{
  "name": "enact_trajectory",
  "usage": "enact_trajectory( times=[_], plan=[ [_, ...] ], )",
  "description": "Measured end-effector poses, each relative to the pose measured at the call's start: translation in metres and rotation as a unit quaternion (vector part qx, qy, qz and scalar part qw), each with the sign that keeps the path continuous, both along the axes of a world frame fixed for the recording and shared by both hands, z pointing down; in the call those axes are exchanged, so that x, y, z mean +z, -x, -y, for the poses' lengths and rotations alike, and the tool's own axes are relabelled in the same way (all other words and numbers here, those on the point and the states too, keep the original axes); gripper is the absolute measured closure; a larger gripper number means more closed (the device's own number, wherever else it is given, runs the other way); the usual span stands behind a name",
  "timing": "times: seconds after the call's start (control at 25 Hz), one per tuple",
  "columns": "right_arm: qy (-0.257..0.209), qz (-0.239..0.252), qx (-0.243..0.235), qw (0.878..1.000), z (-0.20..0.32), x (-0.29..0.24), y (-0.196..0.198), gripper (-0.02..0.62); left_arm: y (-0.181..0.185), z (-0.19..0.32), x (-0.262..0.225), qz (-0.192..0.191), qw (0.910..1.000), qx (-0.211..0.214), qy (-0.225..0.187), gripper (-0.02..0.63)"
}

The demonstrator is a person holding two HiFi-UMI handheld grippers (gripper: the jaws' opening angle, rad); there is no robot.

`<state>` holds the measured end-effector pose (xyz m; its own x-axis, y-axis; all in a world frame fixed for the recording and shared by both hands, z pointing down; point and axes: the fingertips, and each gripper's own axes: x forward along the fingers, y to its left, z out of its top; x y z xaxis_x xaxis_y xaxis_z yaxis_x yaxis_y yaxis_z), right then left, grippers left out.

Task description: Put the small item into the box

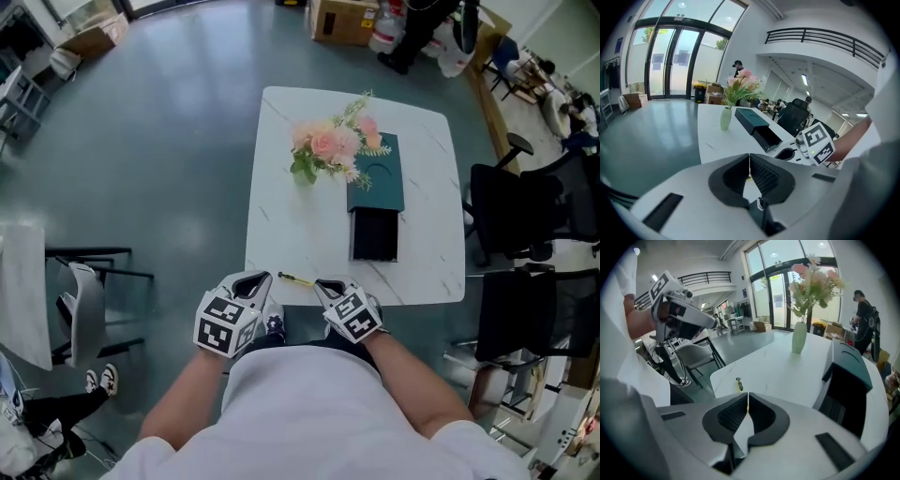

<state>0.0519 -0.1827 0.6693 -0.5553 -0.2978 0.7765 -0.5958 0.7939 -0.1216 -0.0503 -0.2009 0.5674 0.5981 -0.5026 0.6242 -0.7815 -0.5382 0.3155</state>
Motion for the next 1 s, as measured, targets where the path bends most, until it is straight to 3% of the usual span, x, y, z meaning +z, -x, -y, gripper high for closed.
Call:
enact_trajectory(
  times=[0.24, 0.36, 0.76, 1.0],
  plan=[
    [-0.017, -0.052, -0.103, 0.993, -0.002, 0.021, 0.028, 0.571, 0.012, 0.003, -0.001, 0.0, 0.9998, -0.019, -0.002, 0.589],
    [-0.011, -0.072, -0.134, 0.988, -0.004, 0.032, 0.036, 0.476, 0.017, 0.003, 0.001, 0.002, 0.9997, -0.024, 0.002, 0.589],
    [0.016, -0.099, -0.14, 0.985, -0.005, 0.055, 0.031, 0.48, 0.021, 0.0, 0.015, 0.018, 0.9995, -0.01, 0.024, 0.589],
    [0.021, -0.097, -0.136, 0.986, -0.005, 0.058, 0.03, 0.517, 0.019, 0.001, 0.018, 0.014, 0.9995, -0.007, 0.026, 0.589]
  ],
)
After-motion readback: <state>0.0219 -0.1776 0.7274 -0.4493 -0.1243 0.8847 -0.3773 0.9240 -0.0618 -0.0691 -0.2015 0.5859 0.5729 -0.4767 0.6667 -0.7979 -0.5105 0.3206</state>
